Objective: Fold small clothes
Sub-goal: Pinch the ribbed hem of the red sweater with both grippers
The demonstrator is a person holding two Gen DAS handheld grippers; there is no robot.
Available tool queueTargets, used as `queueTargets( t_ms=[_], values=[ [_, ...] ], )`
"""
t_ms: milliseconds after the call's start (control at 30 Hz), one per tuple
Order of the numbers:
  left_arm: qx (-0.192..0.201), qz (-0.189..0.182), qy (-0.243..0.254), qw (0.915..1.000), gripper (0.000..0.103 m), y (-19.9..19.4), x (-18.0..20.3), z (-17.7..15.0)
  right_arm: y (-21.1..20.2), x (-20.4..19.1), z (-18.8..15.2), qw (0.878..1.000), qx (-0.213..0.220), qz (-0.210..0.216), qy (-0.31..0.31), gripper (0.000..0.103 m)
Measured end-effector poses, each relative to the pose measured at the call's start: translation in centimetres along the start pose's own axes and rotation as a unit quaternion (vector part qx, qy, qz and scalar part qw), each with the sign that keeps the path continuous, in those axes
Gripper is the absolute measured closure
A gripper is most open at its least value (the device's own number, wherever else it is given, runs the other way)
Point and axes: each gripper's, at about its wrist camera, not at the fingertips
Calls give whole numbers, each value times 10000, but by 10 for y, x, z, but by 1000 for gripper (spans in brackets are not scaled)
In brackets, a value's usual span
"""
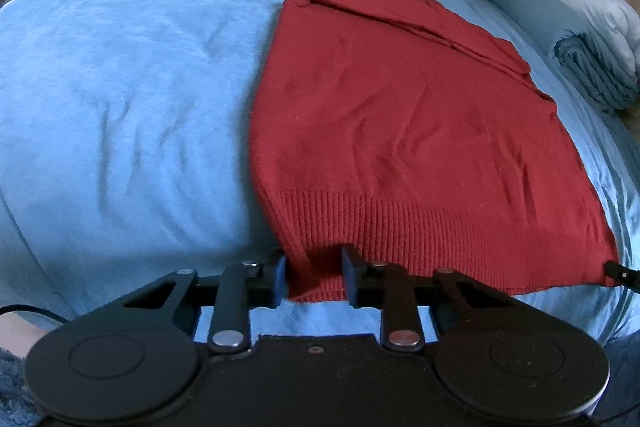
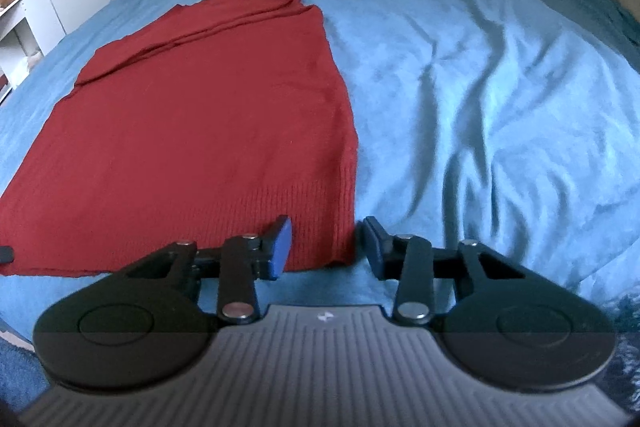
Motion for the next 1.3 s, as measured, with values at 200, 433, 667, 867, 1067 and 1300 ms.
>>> queueTargets(
  t_ms=[200, 433, 667, 867, 1067, 1300],
  values=[
    [21, -41, -4, 10000, 97, -4, 3, 5, -4, -5, 2, 9999, 42, 91, -96, 80],
    [627, -638, -330, 9954, 97, -41, 6, 59, -22, 8, 45, 9933, 377, 743, 805, 81],
    [1596, -918, -368, 9822, 98, -33, 9, 190, 3, 16, 166, 9667, 985, 1604, 1735, 81],
    [1886, -335, -276, 9811, 98, 61, 28, 306, 97, -6, 290, 9656, 1249, 1625, 1598, 81],
    [1703, 104, -335, 9848, 98, 198, 35, 355, 236, -36, 345, 9783, 1077, 1200, 1302, 81],
    [1352, 399, -440, 9890, 98, 281, 19, 358, 339, -68, 337, 9929, 820, 697, 515, 81]
  ],
)
Point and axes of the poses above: each gripper's, at about its wrist camera, not at the fingertips, and y roughly the way its jaws point, x to its right, z to its top, and after that the axes turned 9 degrees about x, right-handed
